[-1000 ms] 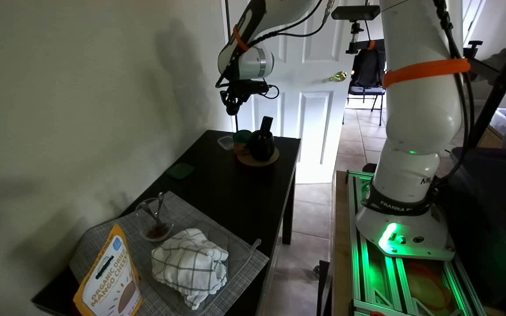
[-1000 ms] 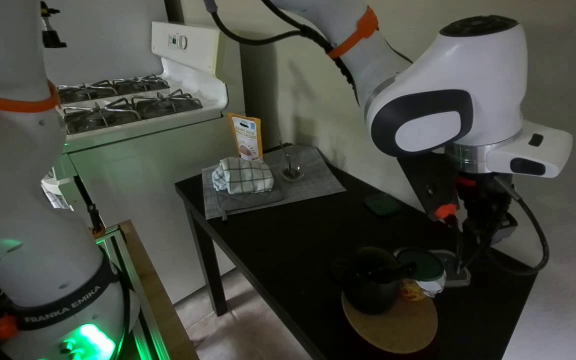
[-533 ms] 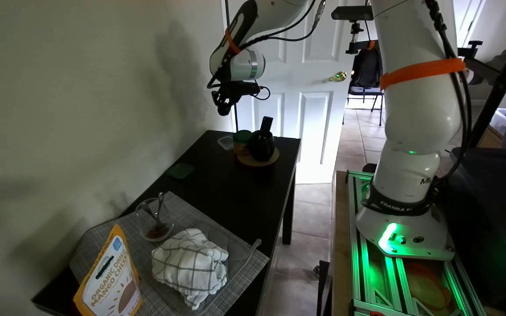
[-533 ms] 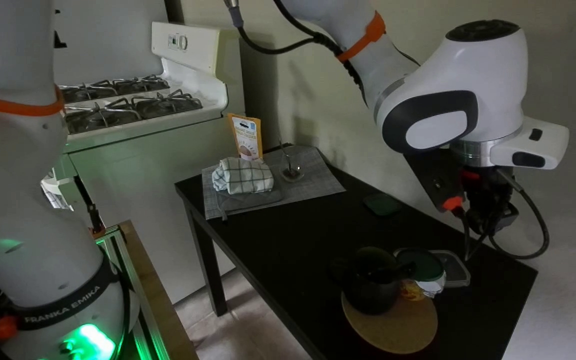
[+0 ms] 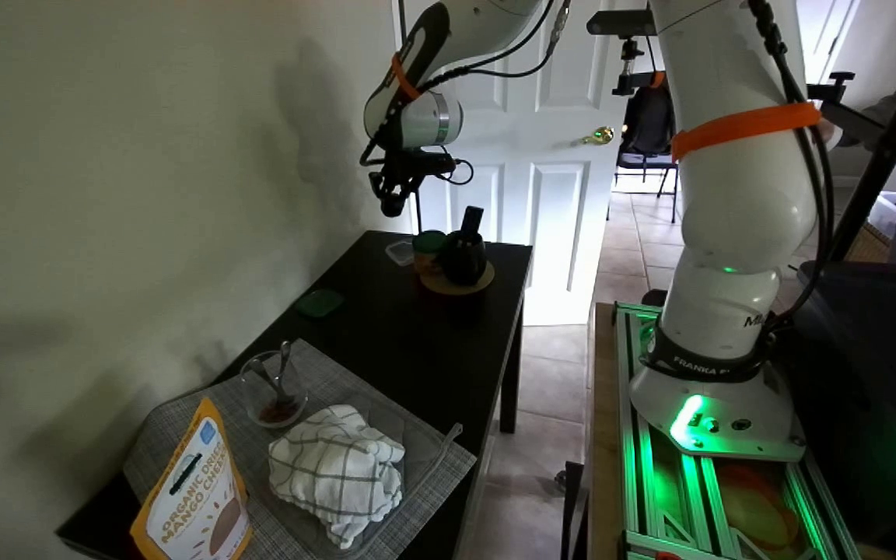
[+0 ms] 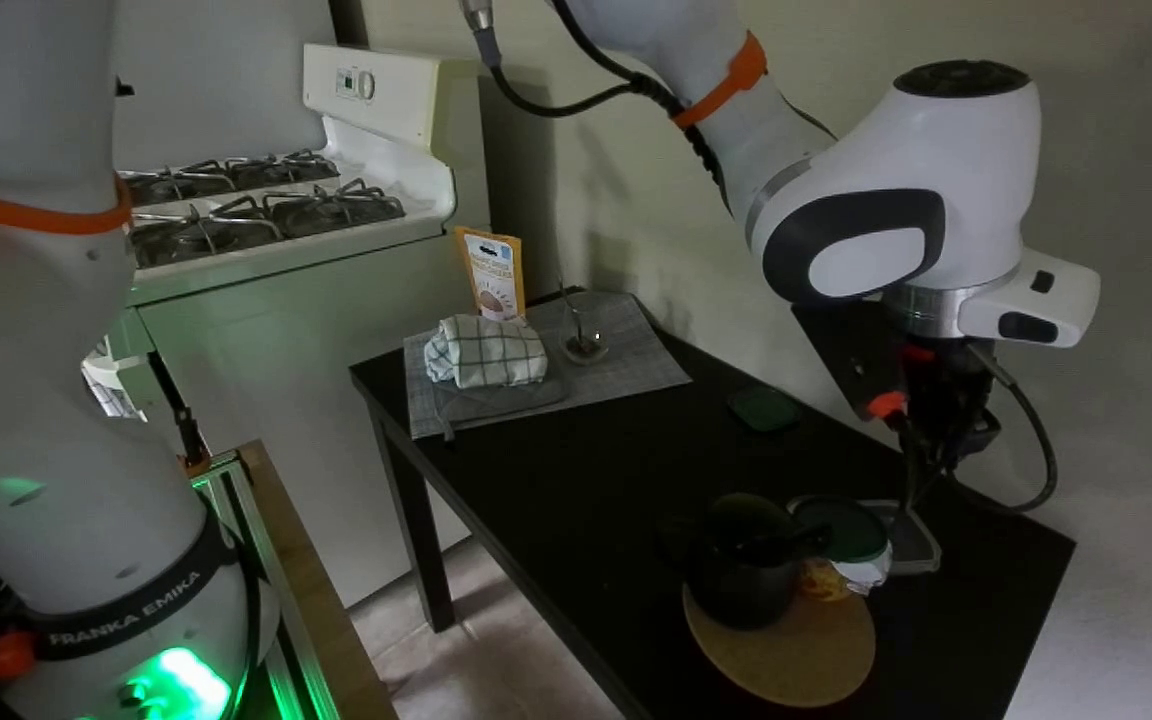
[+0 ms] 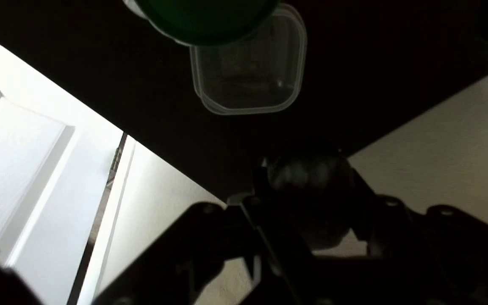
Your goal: Put the black ball into the plastic lunch box
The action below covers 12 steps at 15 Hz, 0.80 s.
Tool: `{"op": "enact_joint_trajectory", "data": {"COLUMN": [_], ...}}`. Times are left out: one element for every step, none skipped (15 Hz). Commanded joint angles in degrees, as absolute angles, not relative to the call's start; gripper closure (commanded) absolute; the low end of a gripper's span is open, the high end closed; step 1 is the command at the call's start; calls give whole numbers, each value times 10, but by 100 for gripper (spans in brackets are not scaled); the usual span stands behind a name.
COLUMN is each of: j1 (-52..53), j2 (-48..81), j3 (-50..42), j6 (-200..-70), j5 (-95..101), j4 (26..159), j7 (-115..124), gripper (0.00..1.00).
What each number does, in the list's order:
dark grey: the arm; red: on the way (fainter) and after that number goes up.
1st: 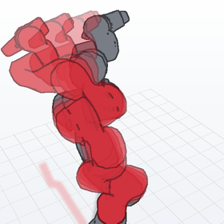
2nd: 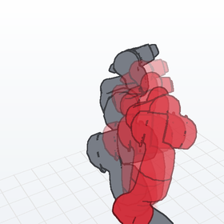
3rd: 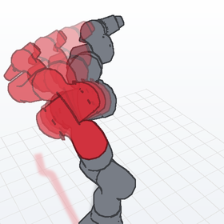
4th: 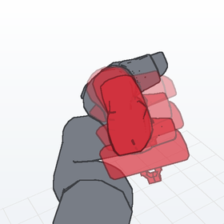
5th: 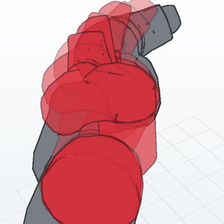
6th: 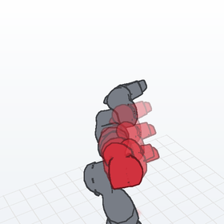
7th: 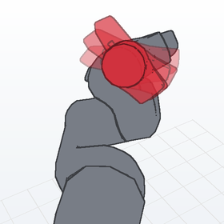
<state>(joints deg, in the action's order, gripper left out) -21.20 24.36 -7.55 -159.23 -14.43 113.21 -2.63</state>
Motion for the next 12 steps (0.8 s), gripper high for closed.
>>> {"op": "enact_joint_trajectory", "data": {"j1": [-218, -217, -216, -215, -215, -215, -213, -214, -215, -221, -229, -229], "j2": [247, 247, 248, 247, 247, 247, 247, 246, 241, 235, 225, 212], "j3": [-72, -73, -76, -77, -78, -80, -82, -83, -80, -68, -52, -40], "j6": [-1561, -1556, -1551, -1547, -1546, -1543, -1541, -1540, -1541, -1548, -1554, -1556], "j5": [-149, -149, -147, -147, -147, -147, -145, -146, -149, -158, -166, -162], "j4": [1123, 1122, 1121, 1121, 1121, 1120, 1120, 1120, 1124, 1129, 1137, 1149], "j7": [-33, -32, -30, -29, -29, -27, -24, -24, -30, -50, -81, -117], "gripper": [30, 30, 24, 16, 9, 2, 0, 0, 0, 0, 0, 0]}}
